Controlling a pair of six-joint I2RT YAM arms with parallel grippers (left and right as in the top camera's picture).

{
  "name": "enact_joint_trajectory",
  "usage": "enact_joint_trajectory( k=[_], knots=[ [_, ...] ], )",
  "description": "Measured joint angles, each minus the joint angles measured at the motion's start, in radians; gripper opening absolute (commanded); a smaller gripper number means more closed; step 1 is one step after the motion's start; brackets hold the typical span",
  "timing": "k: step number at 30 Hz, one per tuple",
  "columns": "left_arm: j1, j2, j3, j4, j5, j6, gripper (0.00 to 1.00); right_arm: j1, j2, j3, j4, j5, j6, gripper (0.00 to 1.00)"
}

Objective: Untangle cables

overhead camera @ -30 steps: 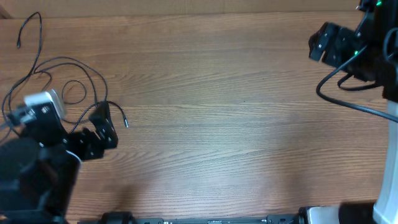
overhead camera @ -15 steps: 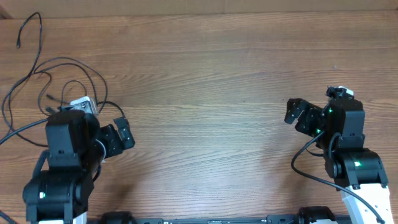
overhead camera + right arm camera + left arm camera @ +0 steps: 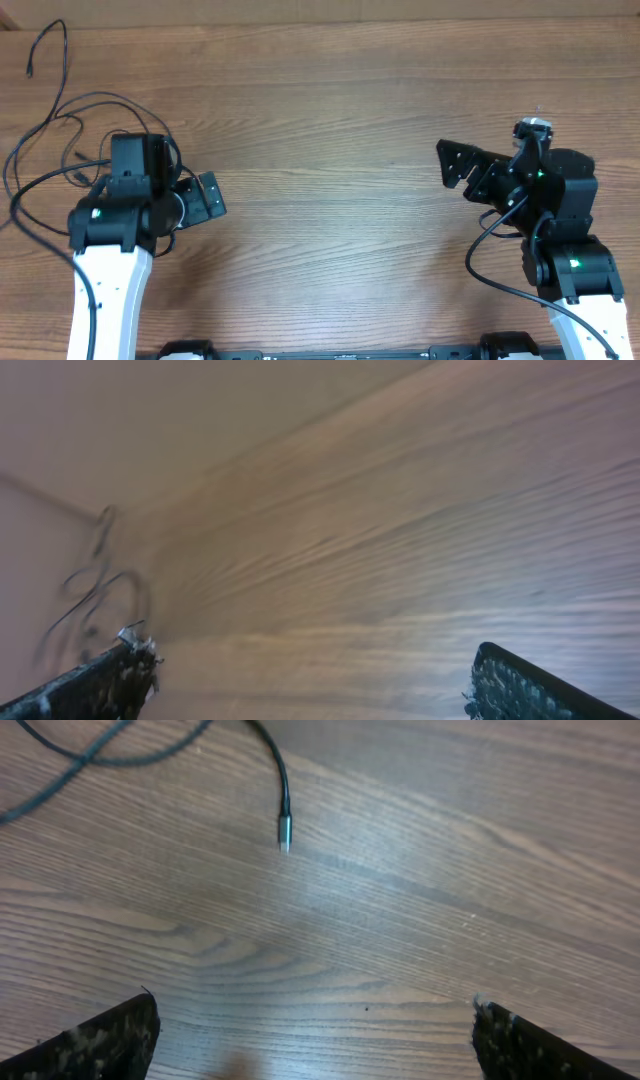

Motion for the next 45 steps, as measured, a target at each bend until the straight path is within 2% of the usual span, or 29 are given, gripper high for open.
enact_joint_trajectory(
  k=[11, 18, 20, 21, 22, 23, 27, 33, 35, 36, 37, 45],
  knots=[
    [0.0, 0.281, 0.0, 0.003, 0.0, 0.0, 1.0, 0.0, 0.0, 0.0, -0.006, -0.041, -0.035, 1.0],
    [0.0, 0.447, 0.0, 0.015, 0.0, 0.0, 0.99, 0.0, -0.005, 0.0, -0.005, 0.046, -0.053, 1.0],
    [0.0, 0.477, 0.0, 0.016, 0.0, 0.0, 1.0, 0.0, -0.032, -0.014, 0.064, 0.147, -0.053, 1.0],
    [0.0, 0.486, 0.0, 0.016, 0.0, 0.0, 1.0, 0.0, -0.079, -0.071, 0.179, 0.234, -0.054, 1.0],
    [0.0, 0.496, 0.0, 0.017, 0.0, 0.0, 1.0, 0.0, -0.11, -0.099, 0.205, 0.279, -0.055, 1.0],
    [0.0, 0.496, 0.0, 0.024, -0.001, 0.0, 1.0, -0.001, -0.175, -0.207, 0.37, 0.336, -0.056, 1.0],
    [0.0, 0.497, -0.002, 0.066, 0.0, 0.0, 1.0, -0.003, -0.394, -0.519, 0.588, 0.449, -0.055, 1.0],
    [0.0, 0.497, -0.002, 0.099, 0.0, 0.0, 0.99, -0.009, -0.667, -0.742, 0.579, 0.486, -0.032, 1.0],
    [0.0, 0.497, -0.002, 0.104, 0.0, 0.0, 1.0, -0.009, -0.729, -0.8, 0.52, 0.46, -0.029, 1.0],
    [0.0, 0.498, -0.002, 0.115, 0.0, 0.0, 0.99, -0.009, -0.761, -0.808, 0.417, 0.418, -0.028, 1.0],
    [0.0, 0.498, -0.002, 0.115, 0.0, 0.0, 1.0, -0.009, -0.785, -0.808, 0.416, 0.365, -0.027, 1.0],
    [0.0, 0.499, -0.002, 0.115, 0.0, 0.0, 0.99, 0.014, -0.811, -0.808, 0.422, 0.268, -0.027, 1.0]
  ],
)
